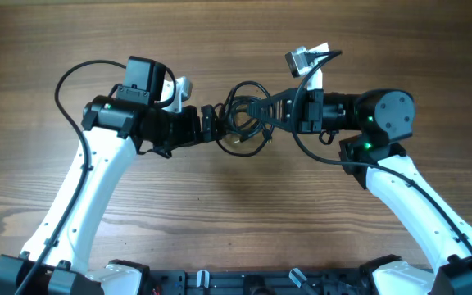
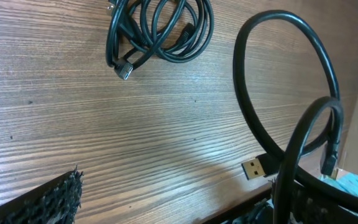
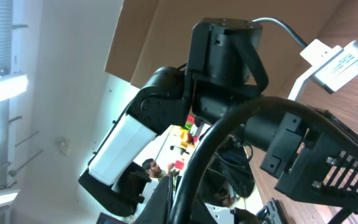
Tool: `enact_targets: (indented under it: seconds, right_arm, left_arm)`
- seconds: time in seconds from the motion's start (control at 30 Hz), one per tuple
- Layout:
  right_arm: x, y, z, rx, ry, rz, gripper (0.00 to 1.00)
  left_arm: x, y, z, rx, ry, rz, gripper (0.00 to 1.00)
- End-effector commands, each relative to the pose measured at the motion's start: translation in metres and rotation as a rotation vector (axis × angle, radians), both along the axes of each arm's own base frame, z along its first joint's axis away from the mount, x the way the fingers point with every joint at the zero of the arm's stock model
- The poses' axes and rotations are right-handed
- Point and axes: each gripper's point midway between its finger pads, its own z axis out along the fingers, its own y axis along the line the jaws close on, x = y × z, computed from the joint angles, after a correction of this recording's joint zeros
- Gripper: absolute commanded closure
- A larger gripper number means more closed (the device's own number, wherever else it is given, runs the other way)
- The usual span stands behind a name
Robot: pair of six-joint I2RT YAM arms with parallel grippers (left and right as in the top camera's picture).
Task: Untangle cables
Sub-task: 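Grasp cable strands with both grippers and lift them up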
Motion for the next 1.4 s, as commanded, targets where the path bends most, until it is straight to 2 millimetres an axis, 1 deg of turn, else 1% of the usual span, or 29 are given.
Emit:
enact_targets:
  seconds: [0.0,0.07,0.17,0.2,0.23,0.27,0.3,0.33,0.37,0.4,0.43,0.47,0.5,0.57,0.63,0.7,0.77,0.87,0.9,0.97,1.03,1.07,1.1,1.13,1.23,1.3,1.37]
  right_arm:
    - [0.009,-0.005,0.004,-0.016,-0.045,-0.049,0.95]
    - [0.022,-0.007,-0.016,-0.065,-0.005,-0.095,0.95]
    - [0.038,-0.008,-0.044,-0.138,0.023,-0.175,0.95]
    - [0.041,-0.009,-0.053,-0.165,0.028,-0.199,0.95]
    - [0.046,-0.011,-0.066,-0.212,0.039,-0.237,0.95]
    - [0.049,-0.014,-0.076,-0.249,0.062,-0.271,0.95]
    - [0.051,-0.019,-0.087,-0.297,0.076,-0.316,0.95]
    - [0.049,-0.023,-0.089,-0.328,0.075,-0.349,0.95]
    - [0.044,-0.027,-0.081,-0.335,0.053,-0.373,0.95]
    - [0.038,-0.03,-0.068,-0.32,0.024,-0.382,0.95]
    - [0.029,-0.032,-0.052,-0.294,-0.006,-0.389,0.95]
    - [0.021,-0.035,-0.036,-0.264,-0.008,-0.405,0.95]
    - [0.015,-0.039,-0.022,-0.232,0.009,-0.426,0.95]
    - [0.01,-0.045,-0.008,-0.192,0.065,-0.462,0.95]
    - [0.006,-0.046,-0.001,-0.157,0.141,-0.461,0.95]
    - [0.007,-0.045,-0.003,-0.15,0.195,-0.455,0.95]
    - [0.004,-0.039,-0.003,-0.148,0.197,-0.434,0.95]
    - [-0.001,-0.032,0.001,-0.135,0.203,-0.411,0.96]
    - [0.0,-0.032,0.001,-0.131,0.211,-0.413,0.95]
    - [0.0,-0.032,0.001,-0.129,0.216,-0.412,0.95]
    - [0.0,-0.032,0.001,-0.128,0.219,-0.412,0.95]
    - [0.0,-0.032,0.001,-0.128,0.219,-0.412,0.95]
    - [0.0,-0.032,0.001,-0.128,0.219,-0.412,0.95]
    - [0.0,-0.032,0.001,-0.128,0.219,-0.412,0.95]
    - [0.0,-0.032,0.001,-0.128,0.22,-0.411,0.95]
    - [-0.001,-0.032,0.001,-0.129,0.218,-0.408,0.96]
    - [-0.001,-0.032,0.002,-0.127,0.214,-0.408,0.96]
  left_arm:
    - [0.003,0.001,0.002,-0.004,-0.001,0.009,0.0]
    - [0.005,0.005,0.007,-0.011,-0.015,0.023,0.0]
    - [0.004,0.009,0.022,-0.05,-0.051,0.036,0.03]
    - [0.003,0.009,0.031,-0.075,-0.077,0.028,0.1]
    - [0.0,0.009,0.043,-0.097,-0.123,0.008,0.16]
    - [-0.001,0.012,0.05,-0.1,-0.148,0.011,0.22]
    - [-0.004,0.017,0.062,-0.105,-0.191,0.025,0.33]
    - [-0.007,0.022,0.074,-0.11,-0.231,0.037,0.35]
    - [-0.01,0.028,0.087,-0.115,-0.282,0.054,0.39]
    - [-0.014,0.032,0.096,-0.119,-0.314,0.069,0.37]
    - [-0.017,0.035,0.104,-0.125,-0.336,0.082,0.2]
    - [-0.02,0.034,0.108,-0.134,-0.342,0.088,0.1]
    - [-0.025,0.028,0.11,-0.161,-0.33,0.076,0.0]
    - [-0.031,0.015,0.112,-0.208,-0.298,0.047,0.0]
    - [-0.032,0.005,0.106,-0.243,-0.21,0.091,0.0]
    - [-0.032,-0.014,0.098,-0.291,-0.088,0.143,0.0]
    - [-0.031,-0.03,0.094,-0.321,-0.021,0.166,0.0]
    - [-0.029,-0.051,0.097,-0.353,-0.018,0.127,0.0]
    - [-0.031,-0.06,0.097,-0.368,0.002,0.125,0.0]
    - [-0.03,-0.072,0.101,-0.383,-0.026,0.09,0.02]
    - [-0.025,-0.075,0.101,-0.394,-0.017,0.115,0.06]
    - [-0.024,-0.076,0.1,-0.403,0.013,0.145,0.14]
    - [-0.023,-0.076,0.099,-0.406,0.026,0.157,0.17]
    - [-0.021,-0.077,0.096,-0.403,0.039,0.164,0.23]
    - [-0.015,-0.079,0.082,-0.395,0.107,0.208,0.23]
    - [-0.011,-0.081,0.079,-0.394,0.108,0.208,0.22]
    - [-0.003,-0.084,0.073,-0.395,0.108,0.209,0.32]
